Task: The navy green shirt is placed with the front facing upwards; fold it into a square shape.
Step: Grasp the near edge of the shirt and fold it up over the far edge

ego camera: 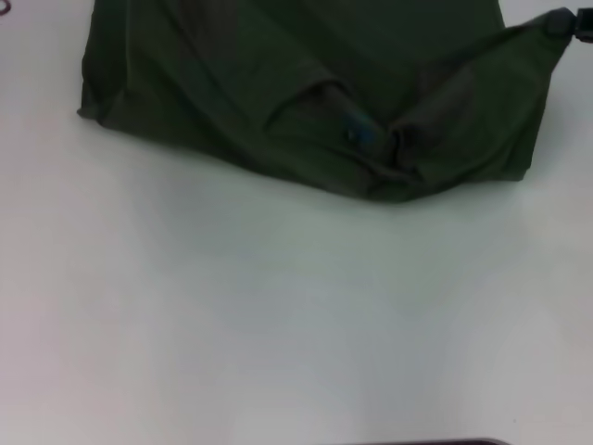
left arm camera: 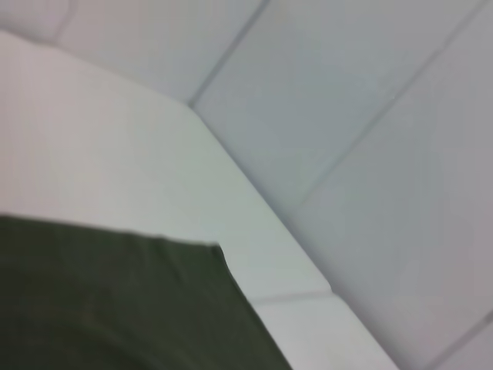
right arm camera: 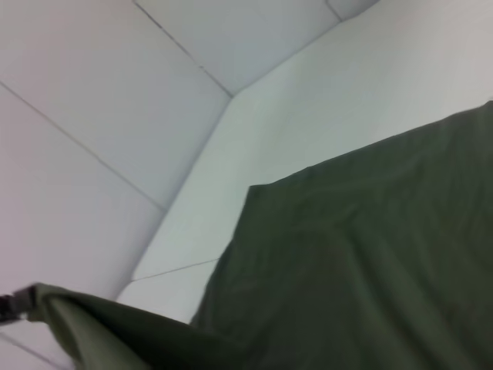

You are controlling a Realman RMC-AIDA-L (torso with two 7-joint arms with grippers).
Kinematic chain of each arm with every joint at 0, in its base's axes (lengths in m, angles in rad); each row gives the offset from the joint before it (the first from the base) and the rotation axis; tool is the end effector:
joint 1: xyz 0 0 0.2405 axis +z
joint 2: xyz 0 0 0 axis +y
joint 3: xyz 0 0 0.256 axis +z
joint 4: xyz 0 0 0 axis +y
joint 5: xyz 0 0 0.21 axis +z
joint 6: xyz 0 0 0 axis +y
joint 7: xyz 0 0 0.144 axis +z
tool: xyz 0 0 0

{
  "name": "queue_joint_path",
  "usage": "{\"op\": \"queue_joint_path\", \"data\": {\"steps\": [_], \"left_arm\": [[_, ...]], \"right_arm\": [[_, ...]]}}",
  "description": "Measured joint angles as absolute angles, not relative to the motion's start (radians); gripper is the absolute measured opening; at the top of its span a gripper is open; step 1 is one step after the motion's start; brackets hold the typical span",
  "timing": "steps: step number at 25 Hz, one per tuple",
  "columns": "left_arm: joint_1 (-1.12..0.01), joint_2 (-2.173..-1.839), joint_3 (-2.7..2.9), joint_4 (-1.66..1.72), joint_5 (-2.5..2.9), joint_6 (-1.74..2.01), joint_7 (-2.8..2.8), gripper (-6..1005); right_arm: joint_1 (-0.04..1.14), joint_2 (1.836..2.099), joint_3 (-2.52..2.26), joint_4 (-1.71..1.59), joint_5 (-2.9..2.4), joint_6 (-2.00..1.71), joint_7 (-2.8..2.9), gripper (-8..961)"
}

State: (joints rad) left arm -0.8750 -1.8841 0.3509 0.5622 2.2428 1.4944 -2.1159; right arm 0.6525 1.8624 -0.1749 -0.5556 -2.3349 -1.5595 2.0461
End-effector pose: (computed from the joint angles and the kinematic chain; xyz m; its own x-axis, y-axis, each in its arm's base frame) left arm -0.2073 0.4354 0.0902 0.4218 0.6921 0.5858 0.8420 -0.5386 0.0300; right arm 0.3086 0.3705 0.1082 0.2590 -0.7329 -0.6291 -0.9344 -0.3551 0.0291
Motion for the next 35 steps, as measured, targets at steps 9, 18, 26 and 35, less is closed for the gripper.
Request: {"op": "queue_joint_path", "data": {"steps": [9,18,26,35], "left_arm": [[-0.88,-1.918,0.357,0.538,2.191,1.342,-2.088,9],[-0.877,-1.939,0.357,0.526,2.173,1.239,-2.081,16],[-0.873,-1.962,0.357,0.512,2.166,1.134,-2.06,26],[-0.871,-1.987,0.357,0.508,2.166,1.048,-2.04,37]], "right_arm": [[0.703,1.894,-0.221,-0.552,-2.327,-1.406,2.038,7],[0.726,1.899,-0.301,-0.556,-2.263,-1.291,2.035,8],[0.749,1.916,-0.368,-0.556,-2.248,-1.177,2.033,8],[0.769,1.93,-0.419,-0.545,-2.247,-1.079,2.032,9]]}}
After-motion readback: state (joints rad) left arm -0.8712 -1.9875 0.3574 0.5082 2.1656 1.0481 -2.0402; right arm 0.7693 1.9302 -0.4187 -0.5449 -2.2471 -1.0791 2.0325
